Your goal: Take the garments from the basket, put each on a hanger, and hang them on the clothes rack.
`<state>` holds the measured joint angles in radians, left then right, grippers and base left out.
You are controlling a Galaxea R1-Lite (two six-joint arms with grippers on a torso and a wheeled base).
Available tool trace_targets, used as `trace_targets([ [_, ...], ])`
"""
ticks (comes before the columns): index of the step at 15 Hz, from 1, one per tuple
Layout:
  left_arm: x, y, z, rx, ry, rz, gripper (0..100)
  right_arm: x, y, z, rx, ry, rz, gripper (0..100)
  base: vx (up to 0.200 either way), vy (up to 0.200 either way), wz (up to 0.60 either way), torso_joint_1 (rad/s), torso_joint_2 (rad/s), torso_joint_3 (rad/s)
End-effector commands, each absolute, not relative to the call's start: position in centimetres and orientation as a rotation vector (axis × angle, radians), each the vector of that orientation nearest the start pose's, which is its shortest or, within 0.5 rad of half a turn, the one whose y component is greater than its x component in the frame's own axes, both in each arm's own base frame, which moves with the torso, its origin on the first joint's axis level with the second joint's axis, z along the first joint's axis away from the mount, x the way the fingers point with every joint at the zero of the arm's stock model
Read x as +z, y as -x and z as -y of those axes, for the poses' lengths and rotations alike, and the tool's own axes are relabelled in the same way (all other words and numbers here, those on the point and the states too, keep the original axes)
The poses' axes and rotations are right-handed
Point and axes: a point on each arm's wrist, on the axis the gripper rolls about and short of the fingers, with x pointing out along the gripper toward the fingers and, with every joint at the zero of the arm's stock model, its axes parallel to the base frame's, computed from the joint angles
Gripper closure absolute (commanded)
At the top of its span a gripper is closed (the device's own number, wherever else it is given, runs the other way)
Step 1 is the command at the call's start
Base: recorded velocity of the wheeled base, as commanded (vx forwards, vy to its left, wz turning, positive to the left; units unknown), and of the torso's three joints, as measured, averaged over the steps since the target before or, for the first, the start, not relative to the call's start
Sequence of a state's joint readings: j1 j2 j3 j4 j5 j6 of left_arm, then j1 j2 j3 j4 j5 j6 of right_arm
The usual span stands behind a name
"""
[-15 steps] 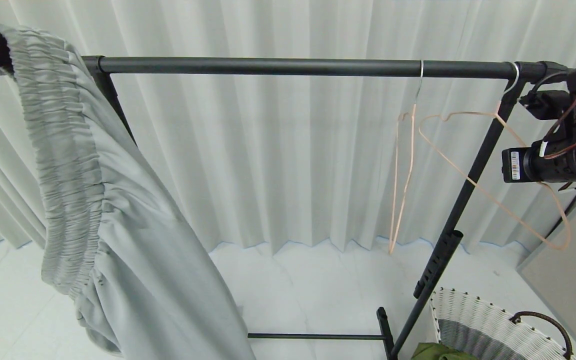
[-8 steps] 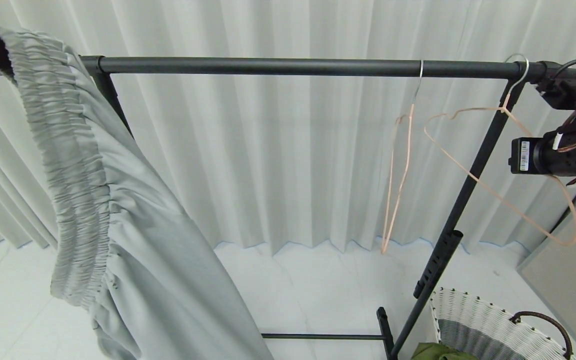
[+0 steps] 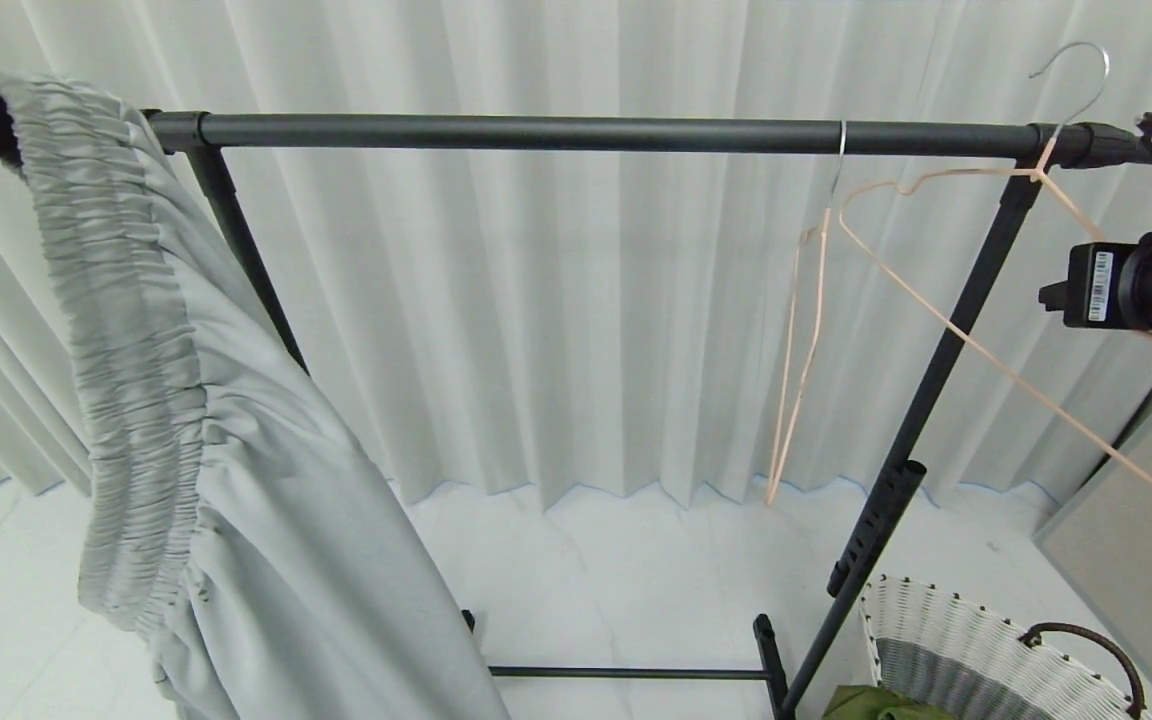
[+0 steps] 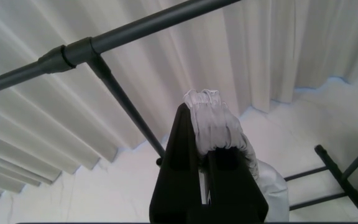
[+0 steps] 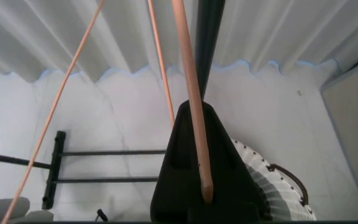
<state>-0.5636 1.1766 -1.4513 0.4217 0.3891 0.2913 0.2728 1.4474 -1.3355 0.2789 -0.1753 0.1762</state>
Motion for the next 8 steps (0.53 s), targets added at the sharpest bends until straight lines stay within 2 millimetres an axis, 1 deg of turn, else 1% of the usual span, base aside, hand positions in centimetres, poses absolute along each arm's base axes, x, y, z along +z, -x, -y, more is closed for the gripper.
trace_targets([
  [1,38.0,-11.8,6.2,-0.176,-0.360,-0.115,100,31.8,-20.6,-6.0,0.093,-0.085,-0.361,100,-0.200,0.000,0.00,0.002,0.00,0.002],
  [3,38.1,-11.9,6.2,-0.174,-0.362,-0.115,100,31.5,-19.1,-6.0,0.111,-0.080,-0.360,100,-0.200,0.000,0.00,0.005,0.00,-0.005],
  [6,38.1,-11.9,6.2,-0.174,-0.363,-0.115,100,30.7,-17.6,-5.6,0.119,-0.041,-0.370,100,-0.200,0.000,0.00,-0.006,0.01,0.004],
  [8,38.0,-11.9,6.2,-0.174,-0.364,-0.116,100,30.3,-16.3,-5.2,0.128,-0.019,-0.363,100,-0.200,0.000,0.00,0.002,0.00,0.000],
])
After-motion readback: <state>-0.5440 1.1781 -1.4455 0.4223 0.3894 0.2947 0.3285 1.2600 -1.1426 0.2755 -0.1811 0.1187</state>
